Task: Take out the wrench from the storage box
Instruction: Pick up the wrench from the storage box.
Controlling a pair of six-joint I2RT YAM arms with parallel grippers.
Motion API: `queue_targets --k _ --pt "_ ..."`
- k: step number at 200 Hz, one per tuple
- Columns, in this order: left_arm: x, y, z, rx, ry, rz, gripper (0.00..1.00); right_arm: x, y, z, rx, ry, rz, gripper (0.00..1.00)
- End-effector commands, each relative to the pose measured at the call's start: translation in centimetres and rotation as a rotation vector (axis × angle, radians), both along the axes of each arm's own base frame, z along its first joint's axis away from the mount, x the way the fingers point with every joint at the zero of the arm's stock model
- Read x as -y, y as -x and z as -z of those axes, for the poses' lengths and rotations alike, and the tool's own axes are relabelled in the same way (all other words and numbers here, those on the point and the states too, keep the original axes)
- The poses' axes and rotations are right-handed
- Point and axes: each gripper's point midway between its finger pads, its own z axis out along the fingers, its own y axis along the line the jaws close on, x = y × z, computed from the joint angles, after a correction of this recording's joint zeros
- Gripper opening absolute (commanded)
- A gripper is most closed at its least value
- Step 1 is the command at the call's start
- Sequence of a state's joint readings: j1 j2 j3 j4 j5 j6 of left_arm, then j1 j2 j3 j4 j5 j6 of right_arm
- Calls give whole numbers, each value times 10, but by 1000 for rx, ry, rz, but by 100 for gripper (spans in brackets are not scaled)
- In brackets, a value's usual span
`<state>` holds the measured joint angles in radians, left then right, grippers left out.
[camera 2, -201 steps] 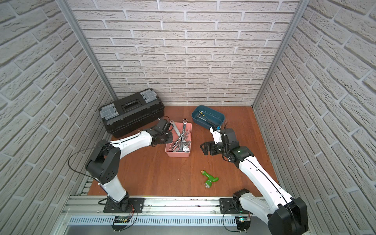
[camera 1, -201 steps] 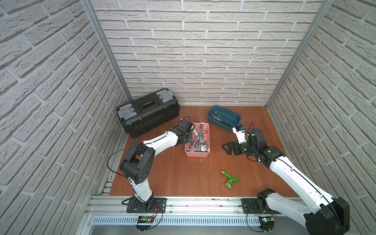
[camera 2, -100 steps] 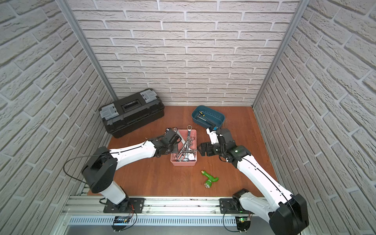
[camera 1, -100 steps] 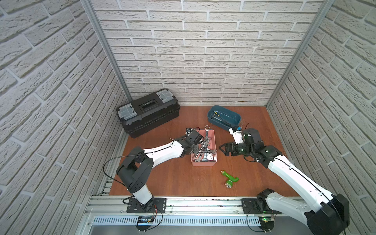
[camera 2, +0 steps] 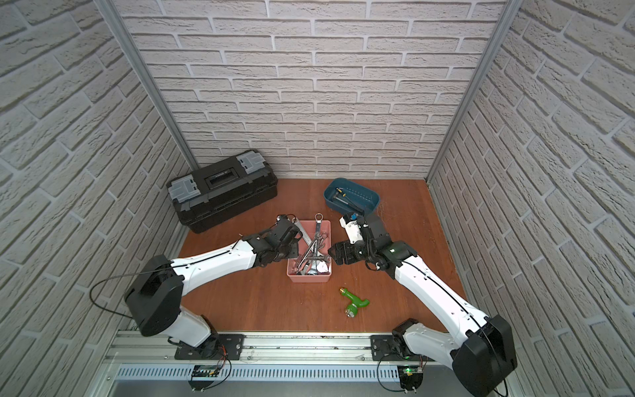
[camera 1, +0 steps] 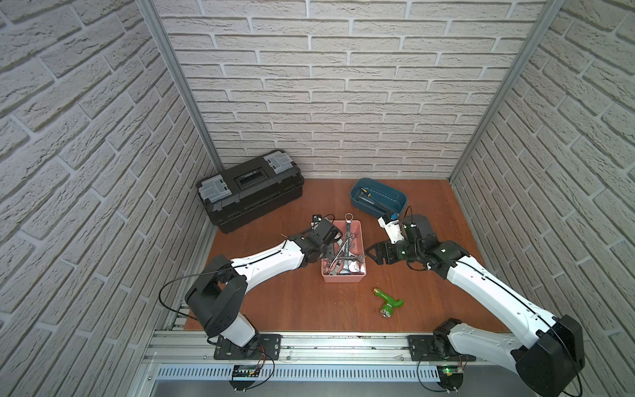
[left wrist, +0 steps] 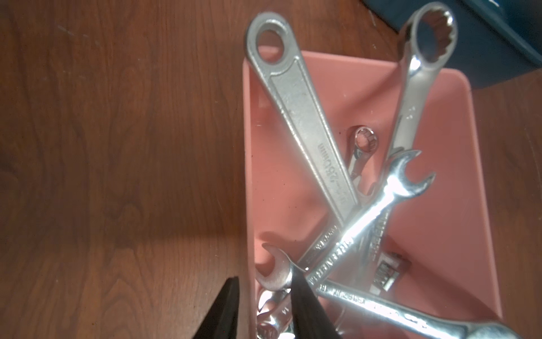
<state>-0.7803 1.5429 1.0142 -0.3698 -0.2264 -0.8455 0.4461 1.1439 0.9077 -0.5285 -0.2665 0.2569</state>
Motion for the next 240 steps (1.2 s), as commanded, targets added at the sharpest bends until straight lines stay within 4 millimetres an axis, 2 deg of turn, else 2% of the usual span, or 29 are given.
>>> queue_targets --k 1,35,59,91,125,184,224,240 --pt "-5 -5 -25 23 42 40 41 -5 -7 -18 71 22 -58 85" --pt "-8 -15 -56 69 124 176 56 -16 -8 -18 32 -43 -35 81" --pt "-12 -17 -81 125 186 316 76 -27 -4 -14 37 -33 -89 80" --pt "-35 -20 -97 183 201 384 98 -37 -2 -9 60 21 -178 78" --pt "-55 -25 -99 212 220 369 98 -53 -1 5 88 103 -313 73" --pt "-64 -24 -88 198 222 319 98 -81 -1 33 116 317 -561 66" --pt "-69 -22 -80 188 212 293 98 -93 -13 38 111 313 -544 63" --pt "-72 -22 -78 186 203 278 98 -95 -20 41 69 287 -460 62"
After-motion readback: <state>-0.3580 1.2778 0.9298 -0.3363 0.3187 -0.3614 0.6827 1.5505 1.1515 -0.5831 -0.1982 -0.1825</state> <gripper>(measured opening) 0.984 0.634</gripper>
